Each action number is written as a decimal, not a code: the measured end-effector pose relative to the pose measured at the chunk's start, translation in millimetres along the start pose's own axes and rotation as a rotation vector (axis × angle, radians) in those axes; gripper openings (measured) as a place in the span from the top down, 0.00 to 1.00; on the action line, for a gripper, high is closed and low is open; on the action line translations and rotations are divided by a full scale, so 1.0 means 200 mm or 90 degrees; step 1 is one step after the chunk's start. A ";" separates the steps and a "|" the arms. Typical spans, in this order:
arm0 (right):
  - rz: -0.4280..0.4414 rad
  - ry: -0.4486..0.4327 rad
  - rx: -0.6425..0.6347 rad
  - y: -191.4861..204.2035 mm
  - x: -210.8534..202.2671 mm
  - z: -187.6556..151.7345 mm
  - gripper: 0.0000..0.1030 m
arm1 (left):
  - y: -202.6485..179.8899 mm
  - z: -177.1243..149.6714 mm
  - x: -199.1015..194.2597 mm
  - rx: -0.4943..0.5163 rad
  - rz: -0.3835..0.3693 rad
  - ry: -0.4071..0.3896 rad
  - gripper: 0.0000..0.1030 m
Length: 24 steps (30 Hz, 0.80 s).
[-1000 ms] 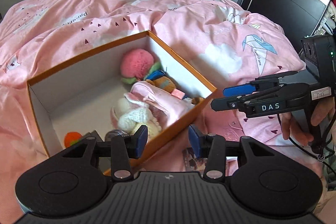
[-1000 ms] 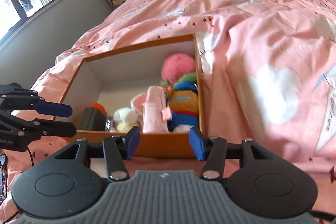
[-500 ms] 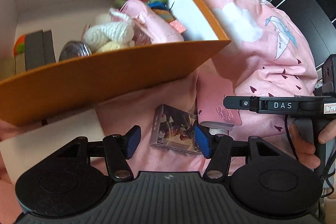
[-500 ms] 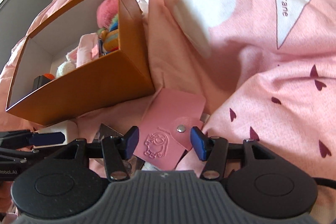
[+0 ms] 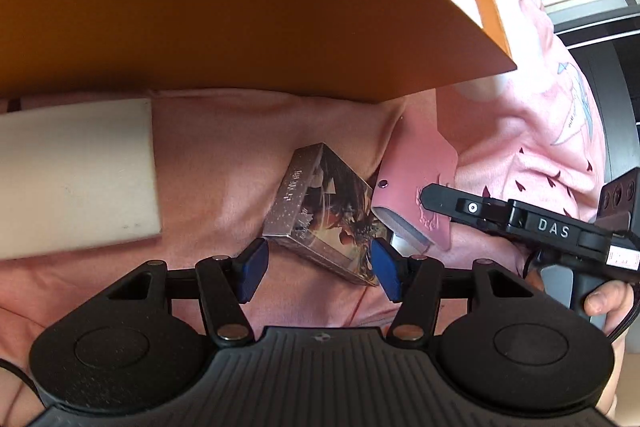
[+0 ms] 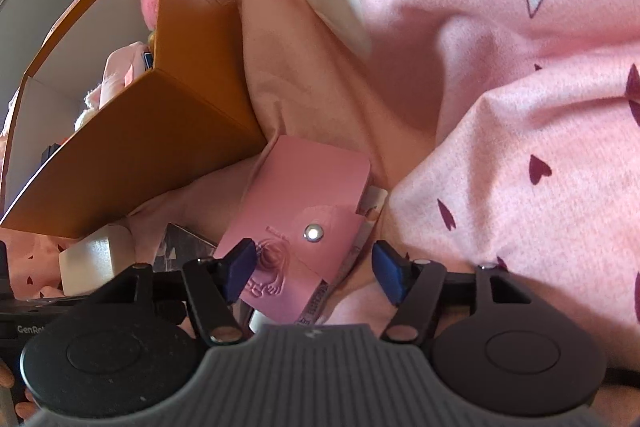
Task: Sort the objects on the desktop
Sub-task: 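Grasp photo card box with left tool while right tool grasps pink card holder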
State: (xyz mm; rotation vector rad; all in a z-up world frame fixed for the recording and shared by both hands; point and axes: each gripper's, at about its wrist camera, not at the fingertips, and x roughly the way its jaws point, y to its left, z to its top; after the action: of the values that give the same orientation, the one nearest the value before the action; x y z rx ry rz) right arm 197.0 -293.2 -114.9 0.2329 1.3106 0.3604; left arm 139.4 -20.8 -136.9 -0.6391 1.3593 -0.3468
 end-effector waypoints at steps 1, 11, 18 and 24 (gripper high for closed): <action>0.007 0.002 0.003 0.00 0.01 0.00 0.33 | 0.00 0.00 0.01 -0.005 -0.002 -0.001 0.36; 0.002 -0.031 -0.015 0.05 -0.04 -0.02 0.48 | -0.07 -0.01 -0.03 0.032 0.026 -0.066 0.53; 0.052 -0.080 -0.016 0.09 -0.14 -0.03 0.58 | -0.15 0.00 -0.08 0.076 0.010 -0.120 0.59; 0.051 -0.084 -0.037 0.14 -0.12 -0.01 0.60 | -0.23 0.04 -0.04 0.098 0.049 -0.124 0.59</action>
State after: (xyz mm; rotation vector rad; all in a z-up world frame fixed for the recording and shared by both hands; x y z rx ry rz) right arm 187.0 -275.9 -82.9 0.2559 1.1610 0.4431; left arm 152.5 -50.2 -101.6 -0.4782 1.1554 -0.3144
